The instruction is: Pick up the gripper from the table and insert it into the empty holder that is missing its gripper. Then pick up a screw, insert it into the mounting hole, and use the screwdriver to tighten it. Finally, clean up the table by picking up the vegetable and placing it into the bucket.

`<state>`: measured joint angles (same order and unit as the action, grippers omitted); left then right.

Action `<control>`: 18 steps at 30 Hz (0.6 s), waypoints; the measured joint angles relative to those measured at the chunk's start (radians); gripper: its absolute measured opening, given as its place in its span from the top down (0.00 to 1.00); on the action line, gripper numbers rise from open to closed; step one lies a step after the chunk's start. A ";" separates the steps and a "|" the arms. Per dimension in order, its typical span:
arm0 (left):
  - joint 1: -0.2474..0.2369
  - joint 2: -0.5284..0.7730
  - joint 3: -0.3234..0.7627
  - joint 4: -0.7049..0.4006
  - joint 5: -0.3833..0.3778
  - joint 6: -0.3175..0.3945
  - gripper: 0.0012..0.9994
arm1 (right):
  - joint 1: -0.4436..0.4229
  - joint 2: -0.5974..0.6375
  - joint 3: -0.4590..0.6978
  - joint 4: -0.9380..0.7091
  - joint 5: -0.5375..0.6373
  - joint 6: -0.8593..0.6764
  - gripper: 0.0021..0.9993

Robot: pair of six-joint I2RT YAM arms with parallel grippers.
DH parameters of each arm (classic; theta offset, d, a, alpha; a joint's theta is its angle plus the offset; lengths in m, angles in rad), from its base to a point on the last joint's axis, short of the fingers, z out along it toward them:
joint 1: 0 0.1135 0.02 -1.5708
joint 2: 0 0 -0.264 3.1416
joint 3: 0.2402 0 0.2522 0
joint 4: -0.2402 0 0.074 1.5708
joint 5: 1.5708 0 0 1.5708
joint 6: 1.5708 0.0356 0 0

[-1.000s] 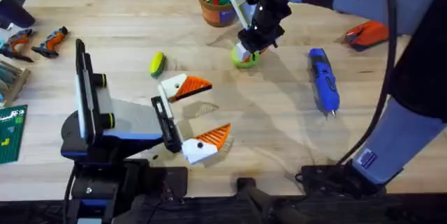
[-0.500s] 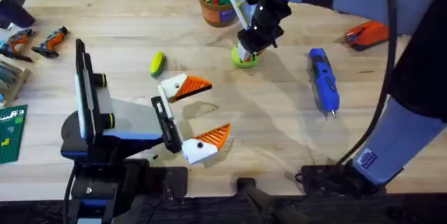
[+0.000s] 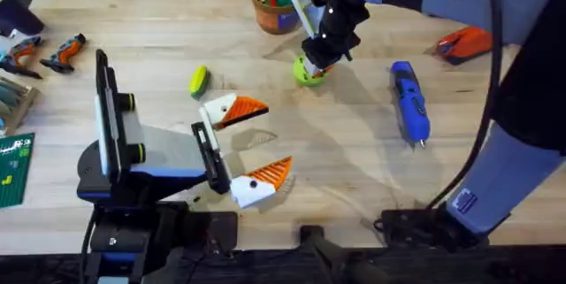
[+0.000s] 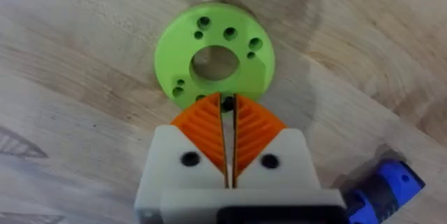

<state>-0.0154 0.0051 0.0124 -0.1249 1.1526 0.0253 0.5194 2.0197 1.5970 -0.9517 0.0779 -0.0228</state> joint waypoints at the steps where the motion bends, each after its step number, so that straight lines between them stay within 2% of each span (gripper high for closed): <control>1: 0.000 0.000 0.000 0.000 0.000 0.000 0.01 | 0.000 0.000 0.000 0.000 0.003 0.000 0.94; 4: 0.000 0.000 0.000 0.000 0.000 0.000 0.01 | -0.002 0.000 0.000 0.003 0.004 0.001 0.99; 18: 0.000 0.000 0.000 0.000 0.000 0.000 0.01 | -0.002 0.000 0.000 0.011 0.004 0.000 0.99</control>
<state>-0.0154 0.0051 0.0124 -0.1249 1.1526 0.0253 0.5175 2.0197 1.5967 -0.9405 0.0822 -0.0223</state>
